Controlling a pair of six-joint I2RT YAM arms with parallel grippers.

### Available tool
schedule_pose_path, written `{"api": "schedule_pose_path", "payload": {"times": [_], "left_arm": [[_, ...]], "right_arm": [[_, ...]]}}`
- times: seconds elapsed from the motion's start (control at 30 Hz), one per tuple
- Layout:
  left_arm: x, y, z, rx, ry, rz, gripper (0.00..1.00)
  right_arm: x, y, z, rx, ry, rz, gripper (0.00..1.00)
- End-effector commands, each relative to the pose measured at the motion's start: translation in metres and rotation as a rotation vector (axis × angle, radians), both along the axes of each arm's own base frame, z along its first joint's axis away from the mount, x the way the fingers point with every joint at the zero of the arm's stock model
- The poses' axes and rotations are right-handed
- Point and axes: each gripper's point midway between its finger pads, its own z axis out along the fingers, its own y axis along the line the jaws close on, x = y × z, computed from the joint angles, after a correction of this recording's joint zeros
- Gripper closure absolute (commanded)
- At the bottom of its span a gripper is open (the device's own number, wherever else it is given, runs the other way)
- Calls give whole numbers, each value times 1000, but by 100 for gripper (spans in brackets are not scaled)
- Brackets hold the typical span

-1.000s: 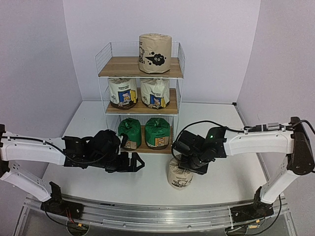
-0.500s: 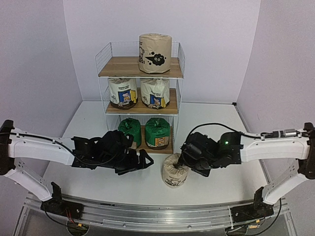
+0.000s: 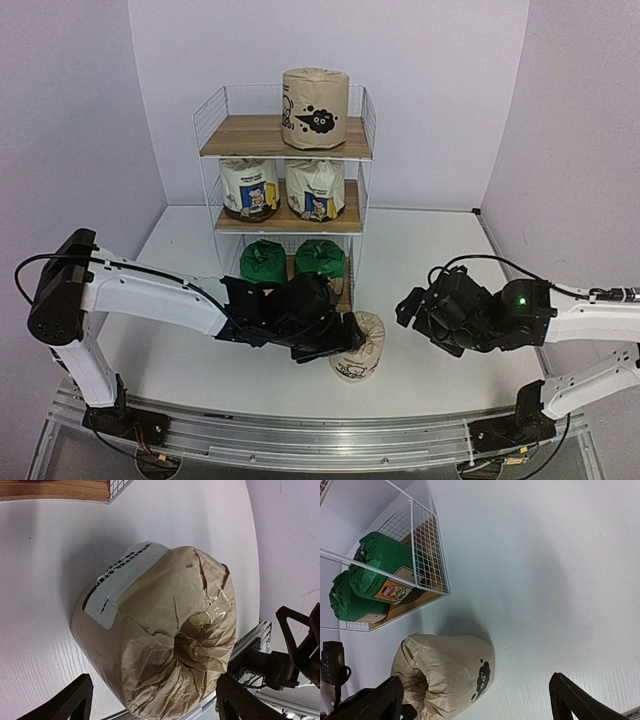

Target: Place and organize the paper towels onto the shelf

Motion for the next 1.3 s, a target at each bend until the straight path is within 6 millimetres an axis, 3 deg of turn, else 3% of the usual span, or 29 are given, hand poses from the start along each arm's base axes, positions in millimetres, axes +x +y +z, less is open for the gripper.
{"api": "schedule_pose_path", "payload": {"times": [0.0,0.33,0.6,0.73,0.8,0.97,1.17,1.27], "left_arm": [[12,5,-14,89,10,95,18],[28,6,-31,247,-45,122,54],[40,5,-19,327,-121,103,77],[39,3,-7,310,-136,76,93],[38,6,7,299,-156,64,99],[39,29,60,307,-246,29,100],[42,81,146,328,-422,18,100],[37,94,194,265,-521,-43,100]], "right_arm": [[3,-12,2,-3,-30,-52,2],[0,-8,-9,-56,1,-11,2],[-2,-17,-8,-56,-12,-10,2],[-3,-22,-6,-57,-26,-9,2],[-4,-26,-5,-57,-31,-9,2],[-5,-33,-5,-83,-48,4,2],[0,-34,-3,-133,-76,8,2],[5,-31,2,-165,-97,21,2]]}}
